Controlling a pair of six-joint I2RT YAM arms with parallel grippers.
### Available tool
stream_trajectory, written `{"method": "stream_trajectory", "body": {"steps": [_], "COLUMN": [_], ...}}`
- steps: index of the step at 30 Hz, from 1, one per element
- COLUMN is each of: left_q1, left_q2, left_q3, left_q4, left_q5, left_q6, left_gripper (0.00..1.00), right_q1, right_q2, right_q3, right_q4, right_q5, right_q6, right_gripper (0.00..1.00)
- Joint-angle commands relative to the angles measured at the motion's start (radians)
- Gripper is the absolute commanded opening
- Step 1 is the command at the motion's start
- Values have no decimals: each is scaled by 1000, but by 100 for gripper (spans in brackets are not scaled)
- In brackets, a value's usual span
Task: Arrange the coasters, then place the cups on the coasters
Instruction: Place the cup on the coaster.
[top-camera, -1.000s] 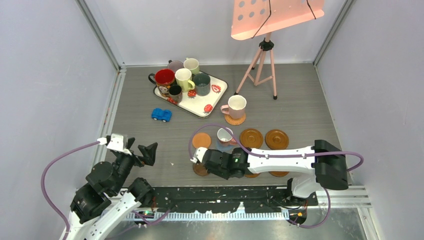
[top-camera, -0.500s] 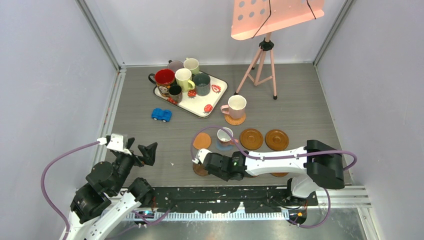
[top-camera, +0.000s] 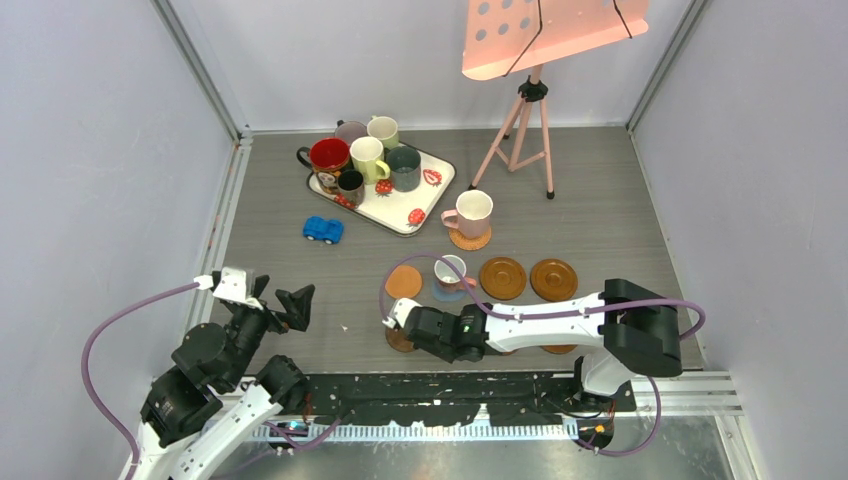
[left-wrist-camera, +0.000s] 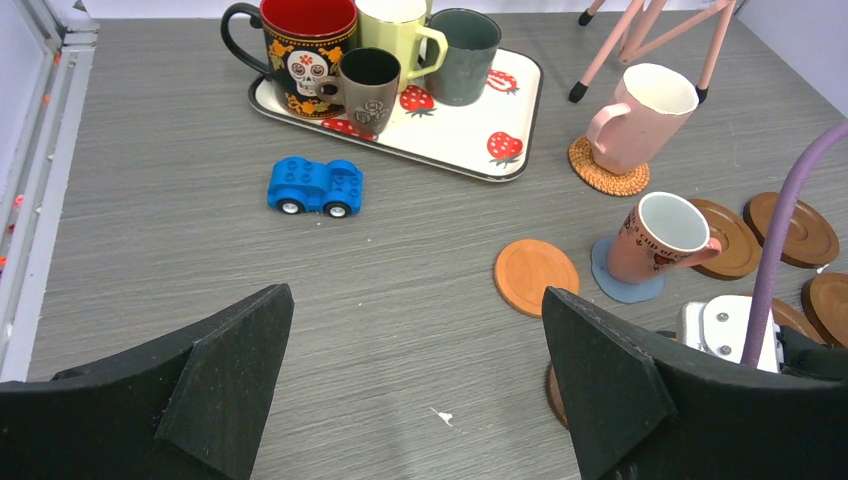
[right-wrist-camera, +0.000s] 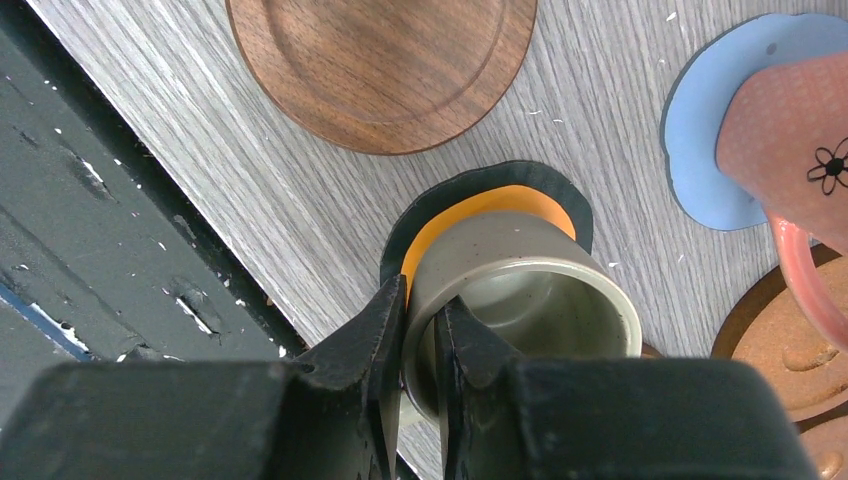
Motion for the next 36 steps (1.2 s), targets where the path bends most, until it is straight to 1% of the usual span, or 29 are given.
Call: {"method": "stream_trajectory", "body": {"steps": [1,14,32,36], "left_q1": [-3,-3,-3,-3], "left_q2": [-2,-1,2,29], "left_q3": [3,3,0,2], "left_q4": [23,24,22,14], "left_q5": [-13,-17,-19,-39], "left_q6": [-10,-11,-10,-10], "left_gripper": [99,99,99,99], "right_q1": [4,-10,-10,-10], "right_q2": [-18,-19,-42,-81], "right_q3": [2,-10,120,195], "right_q4": [30,29,-122,-171], "right_q5": [31,13,22,28], "right_q6": [14,9,-30,-39], "right_gripper": [23,29,37,39]}}
